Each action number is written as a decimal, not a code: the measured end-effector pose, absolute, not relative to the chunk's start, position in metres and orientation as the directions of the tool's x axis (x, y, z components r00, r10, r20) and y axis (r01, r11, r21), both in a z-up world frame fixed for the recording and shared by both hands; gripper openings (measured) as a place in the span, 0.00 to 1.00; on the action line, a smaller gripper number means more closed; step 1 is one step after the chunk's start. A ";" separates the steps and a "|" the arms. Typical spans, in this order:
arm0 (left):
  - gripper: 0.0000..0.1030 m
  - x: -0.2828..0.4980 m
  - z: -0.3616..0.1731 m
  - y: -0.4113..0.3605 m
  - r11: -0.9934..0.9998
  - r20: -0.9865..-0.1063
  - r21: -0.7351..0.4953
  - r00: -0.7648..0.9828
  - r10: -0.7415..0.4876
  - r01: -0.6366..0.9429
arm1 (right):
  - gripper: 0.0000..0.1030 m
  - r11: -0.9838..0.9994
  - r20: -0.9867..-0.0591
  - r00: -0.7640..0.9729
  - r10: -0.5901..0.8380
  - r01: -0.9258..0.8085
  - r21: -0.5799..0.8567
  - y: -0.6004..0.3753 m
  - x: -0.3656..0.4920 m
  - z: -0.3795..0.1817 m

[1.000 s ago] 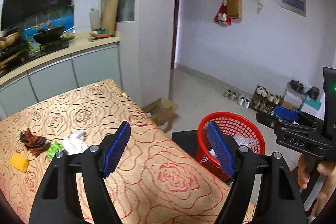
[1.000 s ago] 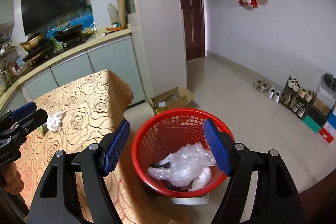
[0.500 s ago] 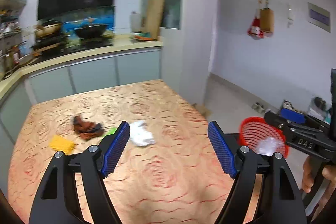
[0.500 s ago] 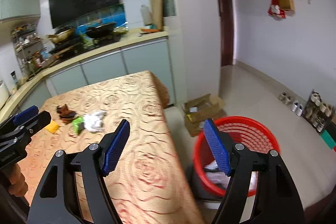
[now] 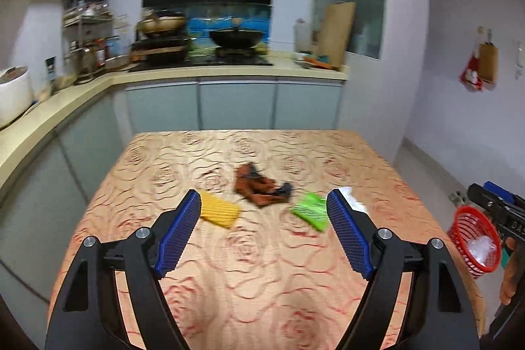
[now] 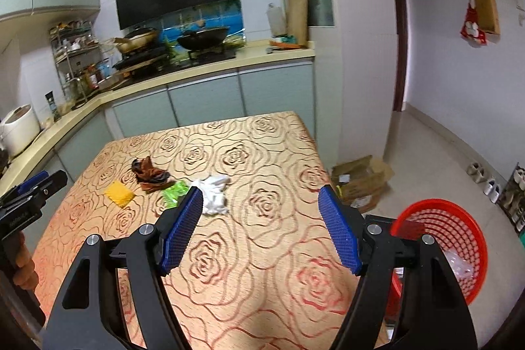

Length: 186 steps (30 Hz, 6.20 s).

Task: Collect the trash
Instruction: 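Move both open tools back over the table, then grasp the yellow foam net with the left tool while the right tool grasps the white tissue, then lift and carry the foam net and tissue over the red wastebasket with both tools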

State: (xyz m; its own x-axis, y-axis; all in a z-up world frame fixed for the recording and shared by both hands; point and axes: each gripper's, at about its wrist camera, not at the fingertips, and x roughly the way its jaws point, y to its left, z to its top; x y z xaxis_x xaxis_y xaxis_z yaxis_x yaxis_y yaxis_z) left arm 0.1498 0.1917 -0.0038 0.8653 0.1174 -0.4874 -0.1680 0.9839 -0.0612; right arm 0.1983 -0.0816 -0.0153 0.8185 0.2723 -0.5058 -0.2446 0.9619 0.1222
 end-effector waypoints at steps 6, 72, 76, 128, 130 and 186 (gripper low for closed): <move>0.77 0.156 -0.023 0.223 0.975 -0.527 -0.064 0.837 0.148 -0.214 | 0.68 0.956 -0.532 0.796 0.288 -0.272 0.110 -0.058 0.214 -0.025; 0.25 0.278 -0.107 0.265 0.959 -0.722 -0.063 0.676 0.148 -0.277 | 0.35 0.912 -0.758 0.575 0.307 -0.405 0.062 0.026 0.333 -0.126; 0.25 0.272 -0.097 0.261 0.960 -0.701 -0.056 0.696 0.159 -0.276 | 0.26 0.913 -0.750 0.592 0.294 -0.405 0.038 0.025 0.328 -0.123; 0.11 0.104 0.054 0.176 0.983 -0.376 -0.020 0.913 0.161 -0.182 | 0.22 0.894 -0.347 0.825 0.446 -0.431 0.124 -0.048 0.168 0.060; 0.11 0.103 0.055 0.171 0.985 -0.373 -0.019 0.915 0.153 -0.173 | 0.22 0.897 -0.344 0.829 0.440 -0.423 0.127 -0.054 0.165 0.062; 0.11 0.233 -0.043 -0.175 0.763 -0.613 -0.113 0.559 -0.558 0.637 | 0.22 0.976 -0.536 0.835 -0.124 0.200 0.084 -0.316 0.162 -0.017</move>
State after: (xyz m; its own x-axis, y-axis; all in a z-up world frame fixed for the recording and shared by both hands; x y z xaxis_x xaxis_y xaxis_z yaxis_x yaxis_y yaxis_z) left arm 0.2330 -0.1753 -0.0432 0.5593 -0.5583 -0.6127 0.6369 0.7625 -0.1134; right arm 0.1618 -0.3163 -0.0175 0.8347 -0.1244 -0.5364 0.1998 0.9762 0.0845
